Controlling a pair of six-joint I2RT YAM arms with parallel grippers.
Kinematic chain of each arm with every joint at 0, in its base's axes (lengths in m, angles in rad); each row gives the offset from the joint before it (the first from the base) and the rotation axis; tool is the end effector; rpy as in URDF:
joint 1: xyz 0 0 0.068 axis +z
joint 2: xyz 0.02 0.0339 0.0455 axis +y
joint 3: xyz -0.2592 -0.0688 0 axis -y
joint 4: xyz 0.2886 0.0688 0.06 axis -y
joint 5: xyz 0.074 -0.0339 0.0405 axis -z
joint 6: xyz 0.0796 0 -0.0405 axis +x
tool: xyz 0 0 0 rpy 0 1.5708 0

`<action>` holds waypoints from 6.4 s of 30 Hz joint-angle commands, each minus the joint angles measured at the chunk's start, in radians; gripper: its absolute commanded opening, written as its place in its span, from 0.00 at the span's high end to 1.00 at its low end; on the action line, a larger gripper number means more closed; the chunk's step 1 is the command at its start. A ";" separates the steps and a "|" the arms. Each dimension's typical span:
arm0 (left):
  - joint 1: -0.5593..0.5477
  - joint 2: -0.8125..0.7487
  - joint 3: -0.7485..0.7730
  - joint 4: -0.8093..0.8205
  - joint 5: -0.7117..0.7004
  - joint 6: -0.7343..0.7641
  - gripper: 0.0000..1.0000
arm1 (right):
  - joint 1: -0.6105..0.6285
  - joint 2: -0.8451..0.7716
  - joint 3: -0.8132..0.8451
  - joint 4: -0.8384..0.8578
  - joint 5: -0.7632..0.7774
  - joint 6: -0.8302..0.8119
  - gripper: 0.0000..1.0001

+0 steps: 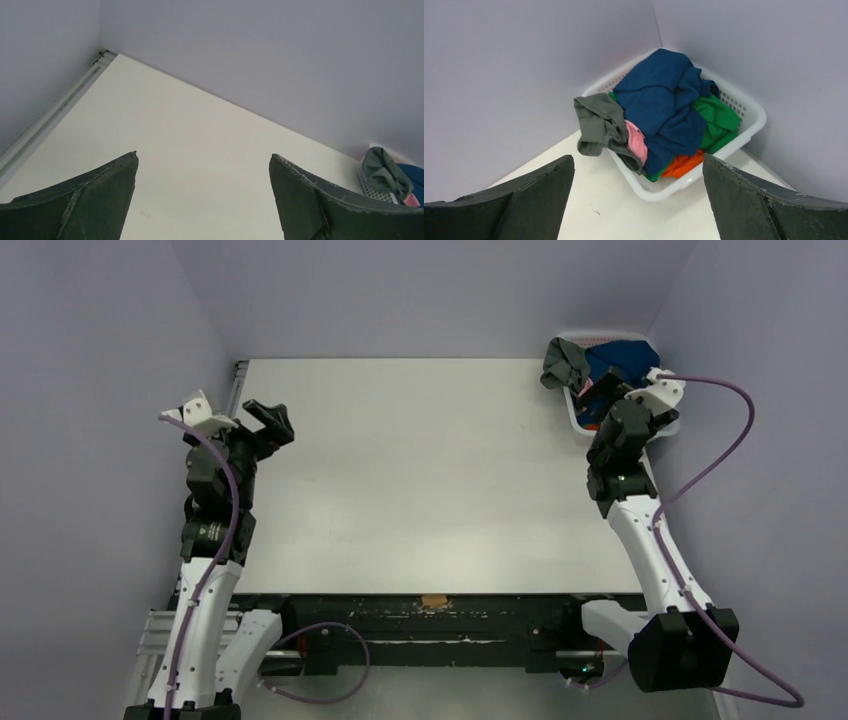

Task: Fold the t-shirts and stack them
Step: Grab crumpled tshirt from bin with the right arm, then move the tshirt to the center of the board, then flatten out the tshirt

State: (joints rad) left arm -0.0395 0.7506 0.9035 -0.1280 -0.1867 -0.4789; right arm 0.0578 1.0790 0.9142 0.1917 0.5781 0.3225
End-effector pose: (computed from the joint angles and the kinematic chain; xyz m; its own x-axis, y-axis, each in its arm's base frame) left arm 0.2591 0.0045 0.3973 0.0896 -0.4567 -0.8851 -0.1187 0.8774 -0.4648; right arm 0.3347 -0.0242 0.3576 0.1830 0.2765 -0.9434 0.4628 0.8224 0.3308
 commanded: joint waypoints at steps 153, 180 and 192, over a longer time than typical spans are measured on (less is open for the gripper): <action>-0.690 1.049 0.176 -0.603 0.167 -0.247 0.68 | 0.124 0.183 -0.141 -0.513 -0.357 0.207 0.11; -0.540 0.677 0.057 -0.678 -0.114 -0.318 1.00 | 0.235 0.294 -0.202 -0.514 -0.391 0.201 0.40; -0.539 0.642 0.066 -0.674 -0.098 -0.339 1.00 | 0.326 0.322 -0.246 -0.521 -0.424 0.224 0.50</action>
State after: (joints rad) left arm -0.5800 1.4399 0.9581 -0.8101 -0.2913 -0.8013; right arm 0.3668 1.4094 0.6949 -0.3351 0.1684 0.5247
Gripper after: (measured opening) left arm 0.020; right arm 0.526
